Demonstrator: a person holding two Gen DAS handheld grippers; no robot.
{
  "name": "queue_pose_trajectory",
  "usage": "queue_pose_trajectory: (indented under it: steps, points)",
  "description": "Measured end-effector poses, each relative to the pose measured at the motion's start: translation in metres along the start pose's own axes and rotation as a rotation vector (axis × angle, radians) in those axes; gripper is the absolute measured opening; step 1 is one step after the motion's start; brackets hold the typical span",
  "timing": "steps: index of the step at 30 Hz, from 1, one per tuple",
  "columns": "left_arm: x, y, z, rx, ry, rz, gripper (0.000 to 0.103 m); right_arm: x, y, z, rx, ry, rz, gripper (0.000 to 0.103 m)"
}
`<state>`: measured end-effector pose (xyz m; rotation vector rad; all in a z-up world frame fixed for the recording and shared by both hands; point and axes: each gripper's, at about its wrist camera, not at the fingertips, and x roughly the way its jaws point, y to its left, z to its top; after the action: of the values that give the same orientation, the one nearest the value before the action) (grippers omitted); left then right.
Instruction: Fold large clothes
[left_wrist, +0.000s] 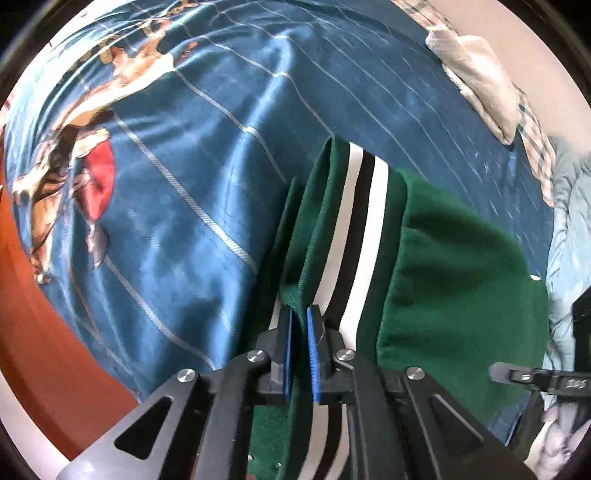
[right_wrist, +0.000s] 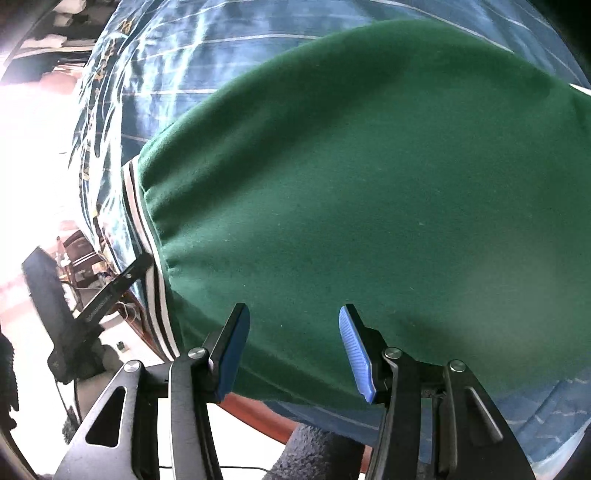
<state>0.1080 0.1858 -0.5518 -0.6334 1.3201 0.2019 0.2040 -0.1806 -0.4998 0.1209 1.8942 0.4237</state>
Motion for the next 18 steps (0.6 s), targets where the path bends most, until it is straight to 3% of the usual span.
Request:
queue_pose_trajectory:
  steps: [5,6,7,9,13,18]
  points:
    - [-0.018,-0.006,-0.015,-0.041,-0.019,0.020,0.019,0.063,-0.007,0.012,-0.059,0.077,-0.108,0.053]
    - [-0.017,-0.010,-0.014,-0.046,-0.032,0.032,0.032,0.067,-0.010,0.016,-0.040,0.076,-0.107,0.053]
    - [-0.019,-0.011,-0.018,-0.050,-0.052,0.032,0.061,0.067,-0.011,0.018,-0.013,0.080,-0.103,0.053]
    - [-0.032,-0.005,-0.031,-0.088,-0.101,0.033,0.086,0.058,-0.011,0.019,0.018,0.085,-0.081,0.054]
    - [-0.044,-0.003,-0.055,-0.159,-0.136,0.051,0.086,0.030,-0.020,0.000,0.020,0.066,0.002,0.054]
    - [-0.032,-0.018,-0.090,-0.171,-0.118,0.101,0.085,-0.003,-0.054,-0.042,-0.010,0.057,0.002,0.054]
